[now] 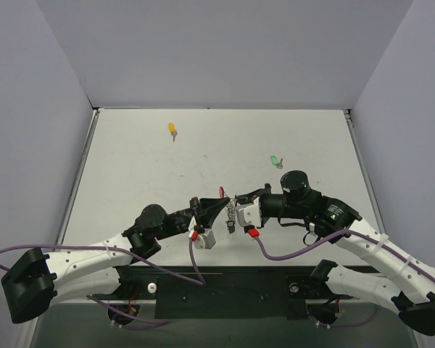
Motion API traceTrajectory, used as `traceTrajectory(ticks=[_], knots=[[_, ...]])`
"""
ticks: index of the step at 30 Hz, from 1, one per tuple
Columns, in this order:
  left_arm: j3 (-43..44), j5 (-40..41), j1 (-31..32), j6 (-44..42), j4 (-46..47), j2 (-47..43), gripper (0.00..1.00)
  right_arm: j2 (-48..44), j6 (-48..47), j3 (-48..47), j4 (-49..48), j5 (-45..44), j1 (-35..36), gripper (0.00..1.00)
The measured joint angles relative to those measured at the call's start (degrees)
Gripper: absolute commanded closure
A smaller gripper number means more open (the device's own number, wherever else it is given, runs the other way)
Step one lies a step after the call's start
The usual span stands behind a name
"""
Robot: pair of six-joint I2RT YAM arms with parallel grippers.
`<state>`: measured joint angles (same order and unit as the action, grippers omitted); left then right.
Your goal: Put the keys on the keyring
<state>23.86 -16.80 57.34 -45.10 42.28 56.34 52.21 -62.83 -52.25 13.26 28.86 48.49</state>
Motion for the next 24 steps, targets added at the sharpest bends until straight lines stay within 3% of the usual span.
traceTrajectory(ticks=[24], knots=[[0.0, 0.1, 0.0, 0.9, 0.4, 0.1, 1.0, 0.0, -0.2, 0.0, -0.2, 0.0, 0.1, 1.0]])
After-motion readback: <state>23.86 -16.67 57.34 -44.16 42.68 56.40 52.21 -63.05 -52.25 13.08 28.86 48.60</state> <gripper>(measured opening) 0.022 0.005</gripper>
